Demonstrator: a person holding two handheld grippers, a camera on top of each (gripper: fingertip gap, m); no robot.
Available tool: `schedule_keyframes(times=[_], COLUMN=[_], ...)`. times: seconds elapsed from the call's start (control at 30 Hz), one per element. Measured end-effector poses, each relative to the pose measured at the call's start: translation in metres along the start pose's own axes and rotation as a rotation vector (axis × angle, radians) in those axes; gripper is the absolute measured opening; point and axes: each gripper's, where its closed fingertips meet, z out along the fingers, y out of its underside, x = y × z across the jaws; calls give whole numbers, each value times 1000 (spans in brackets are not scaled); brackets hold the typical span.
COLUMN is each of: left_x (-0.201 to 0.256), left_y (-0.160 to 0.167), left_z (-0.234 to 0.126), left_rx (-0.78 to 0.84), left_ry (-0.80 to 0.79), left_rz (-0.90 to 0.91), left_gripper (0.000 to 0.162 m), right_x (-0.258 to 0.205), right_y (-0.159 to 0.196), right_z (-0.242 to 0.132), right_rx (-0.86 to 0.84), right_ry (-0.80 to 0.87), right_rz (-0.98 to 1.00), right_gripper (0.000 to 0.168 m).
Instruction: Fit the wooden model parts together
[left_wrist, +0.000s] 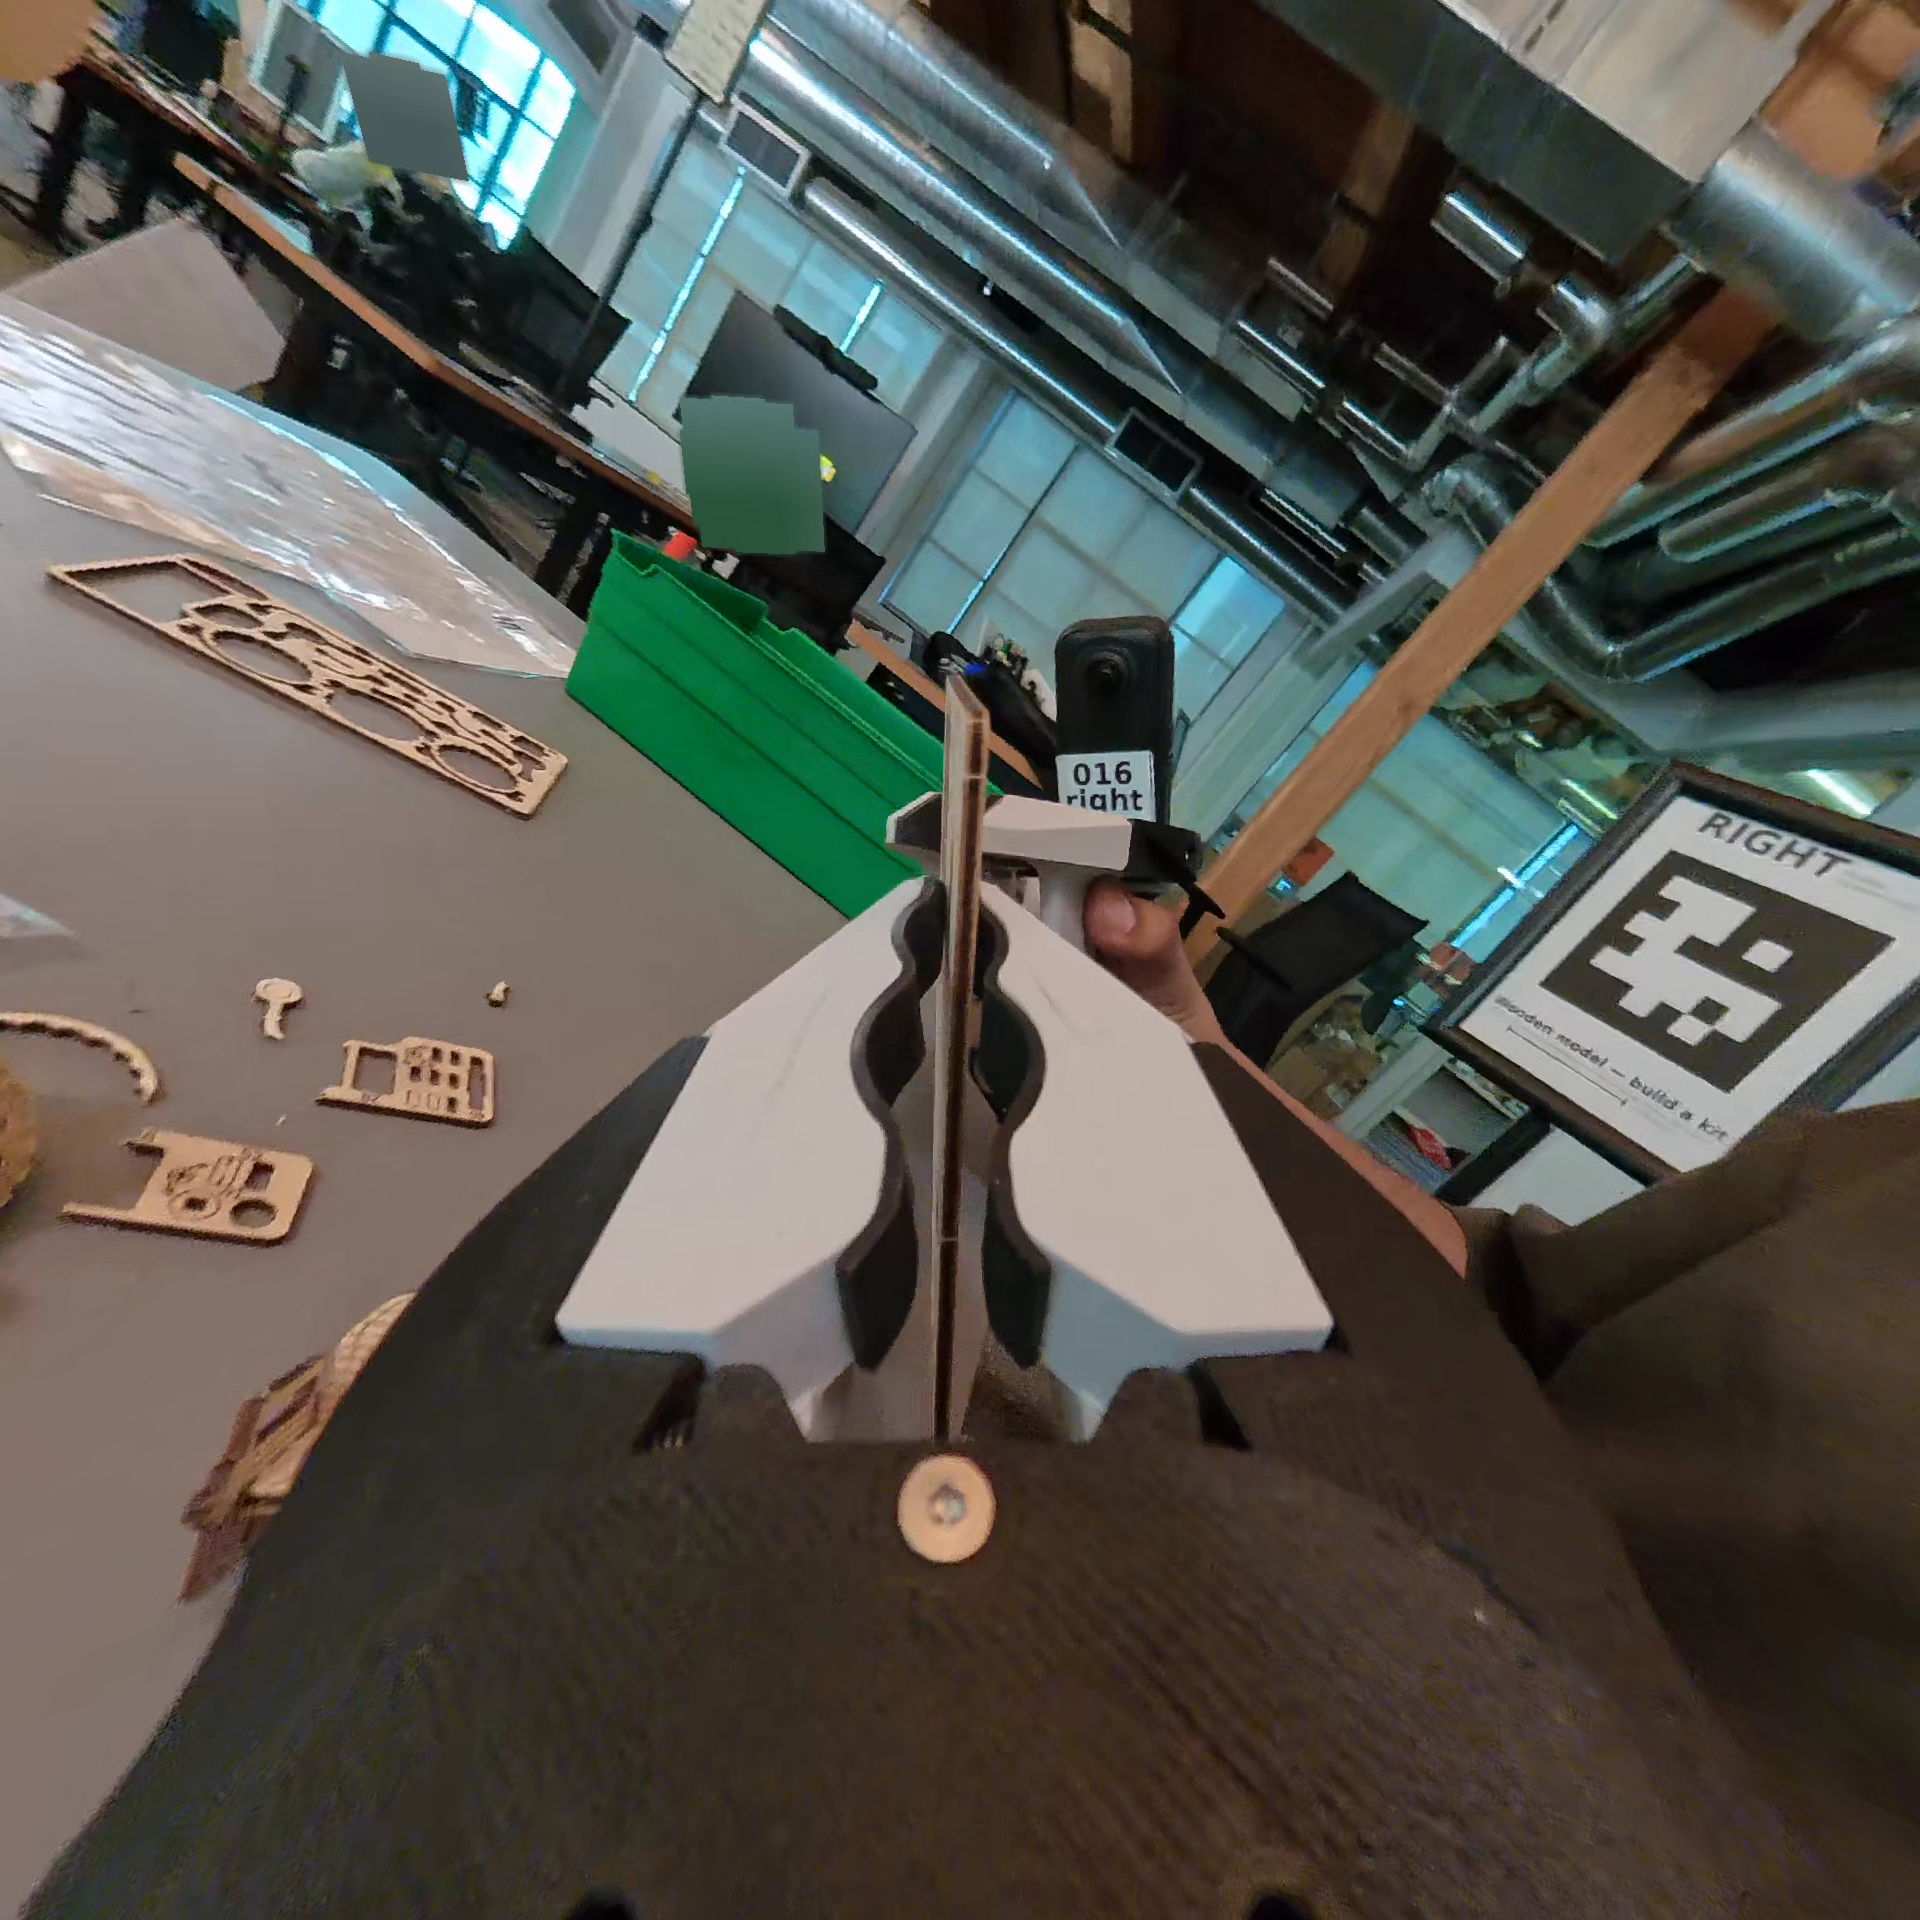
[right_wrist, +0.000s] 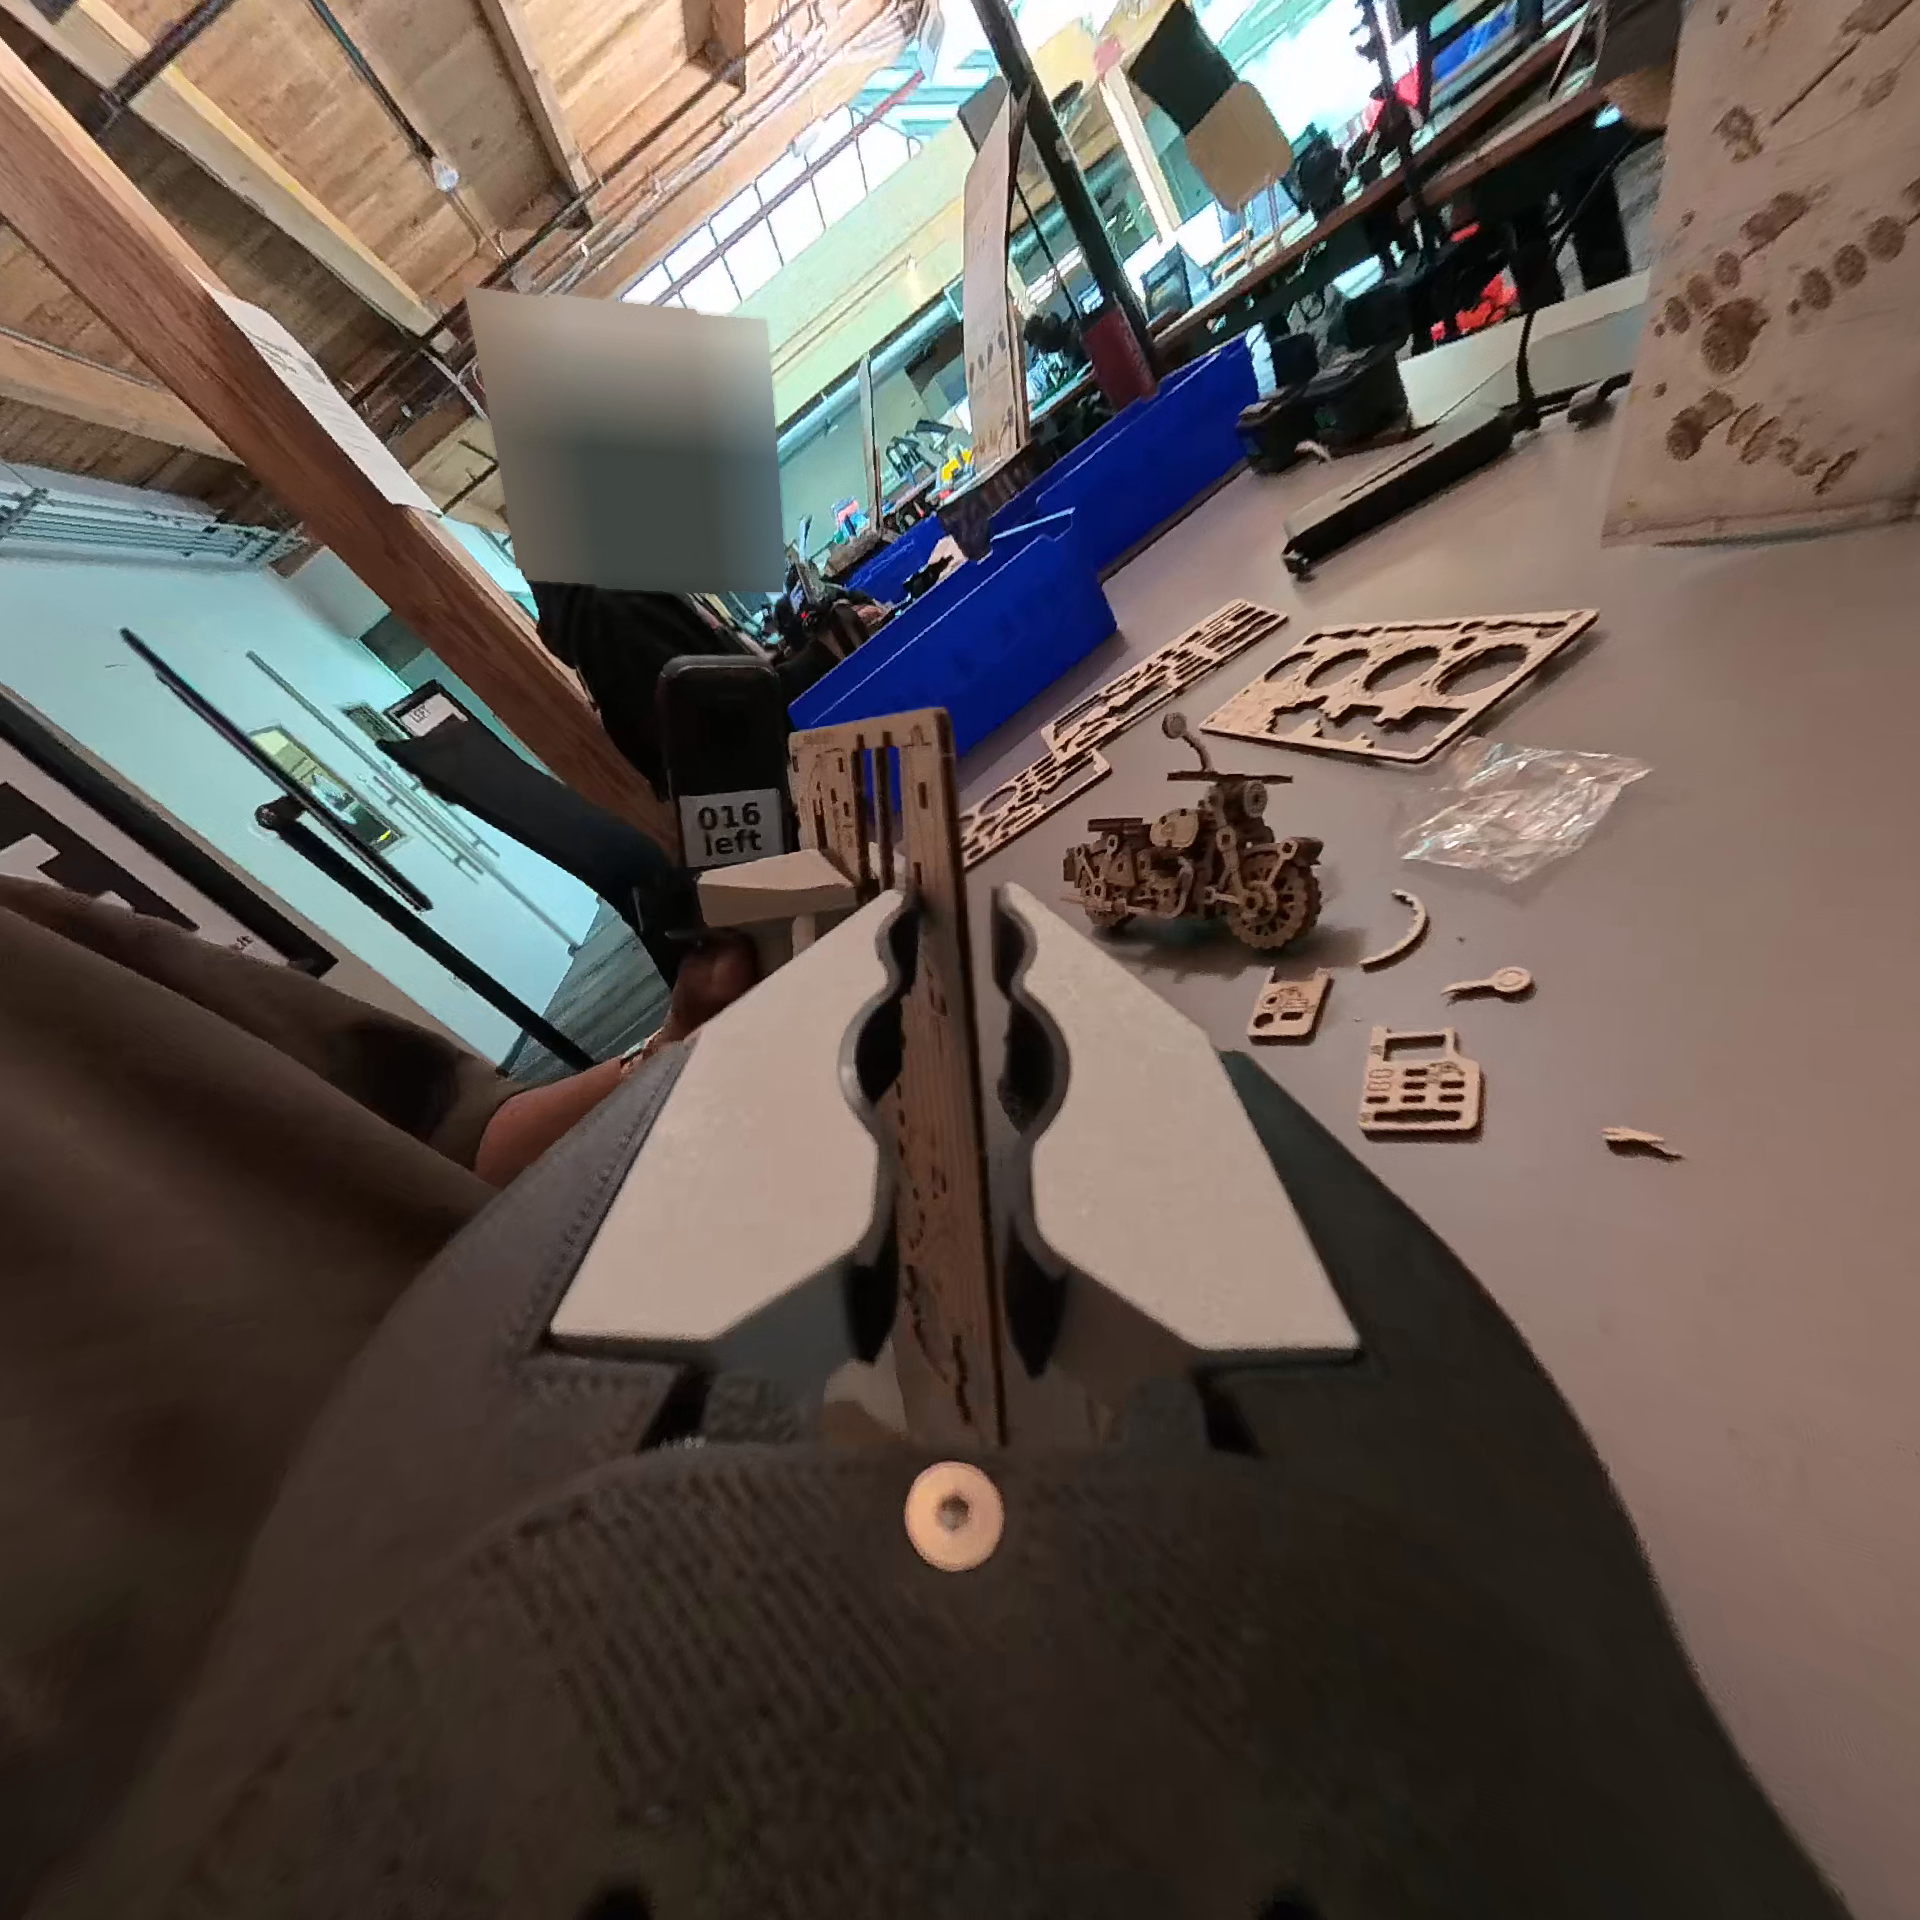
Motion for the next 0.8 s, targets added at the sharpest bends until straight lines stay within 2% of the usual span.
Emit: schedule_keyframes(times=[0.1,0.17,0.37,0.47,0.7,0.8], left_x=[4,6,20,20,8,-4], left_y=[5,9,14,14,5,-4], left_z=[9,17,39,52,96,116], left_rx=[-43,-71,-131,-150,-211,-223], left_ry=[26,19,19,42,51,98], left_rz=[-9,35,138,97,141,50], left_gripper=[0,0,0,0,0,0], right_x=[0,-1,-3,1,29,44], right_y=[-4,-6,-17,-23,-51,-68], right_z=[-11,-19,-44,-55,-81,-88], right_rx=[35,45,98,122,150,145], right_ry=[29,60,192,240,355,307], right_rz=[-13,-38,-124,-122,-93,-82], right_gripper=[13,6,8,8,8,8])
